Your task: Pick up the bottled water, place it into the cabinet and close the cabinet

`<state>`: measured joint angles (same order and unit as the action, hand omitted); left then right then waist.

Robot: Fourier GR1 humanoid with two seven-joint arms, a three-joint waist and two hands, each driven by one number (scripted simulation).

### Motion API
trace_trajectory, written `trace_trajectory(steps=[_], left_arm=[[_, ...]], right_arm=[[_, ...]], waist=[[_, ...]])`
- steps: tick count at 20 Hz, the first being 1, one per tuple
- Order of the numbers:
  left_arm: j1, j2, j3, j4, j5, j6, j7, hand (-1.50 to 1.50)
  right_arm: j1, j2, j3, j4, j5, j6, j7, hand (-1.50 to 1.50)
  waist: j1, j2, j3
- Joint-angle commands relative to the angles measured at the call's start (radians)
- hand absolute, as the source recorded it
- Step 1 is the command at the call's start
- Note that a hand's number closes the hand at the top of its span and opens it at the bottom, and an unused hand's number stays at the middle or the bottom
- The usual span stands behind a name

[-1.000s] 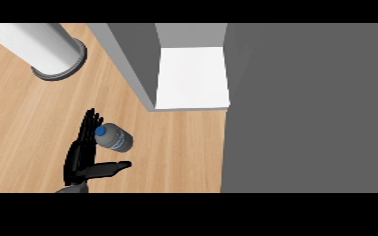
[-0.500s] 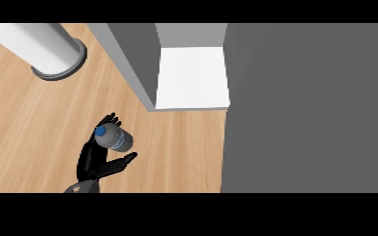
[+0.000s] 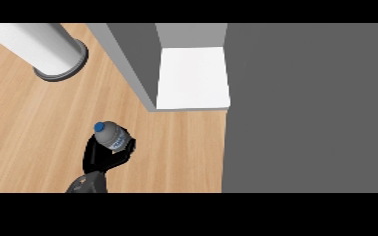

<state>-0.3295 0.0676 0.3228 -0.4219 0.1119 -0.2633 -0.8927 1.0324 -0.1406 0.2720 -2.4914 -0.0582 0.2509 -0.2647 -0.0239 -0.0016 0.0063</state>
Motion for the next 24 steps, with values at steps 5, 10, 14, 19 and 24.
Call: trace_trajectory(steps=[5,10,14,19,24], left_arm=[[-0.008,-0.035,-0.006,0.069,0.001,-0.031,-0.103,1.50],[-0.003,-0.065,-0.059,0.034,0.015,0.003,-0.117,1.50],[0.016,-0.065,-0.087,-0.065,0.035,-0.037,-0.030,1.50],[-0.042,-0.067,-0.253,-0.086,0.191,0.016,0.042,1.50],[-0.032,-0.067,-0.439,-0.226,0.352,0.153,0.160,1.50]], right_arm=[[0.059,0.015,0.052,-0.069,0.010,0.001,-0.017,-1.50],[-0.011,-0.002,-0.014,-0.039,-0.038,0.004,0.005,-1.50],[0.063,-0.026,-0.051,-0.053,-0.081,0.032,-0.023,-1.50],[0.017,-0.011,-0.004,-0.097,-0.056,-0.002,0.048,-1.50],[0.000,0.013,0.035,-0.032,-0.034,-0.008,0.008,-1.50]], waist=[[-0.002,0.002,-0.008],[0.009,0.001,-0.007],[0.011,-0.005,-0.005],[0.012,-0.004,-0.006],[0.011,-0.006,-0.006]])
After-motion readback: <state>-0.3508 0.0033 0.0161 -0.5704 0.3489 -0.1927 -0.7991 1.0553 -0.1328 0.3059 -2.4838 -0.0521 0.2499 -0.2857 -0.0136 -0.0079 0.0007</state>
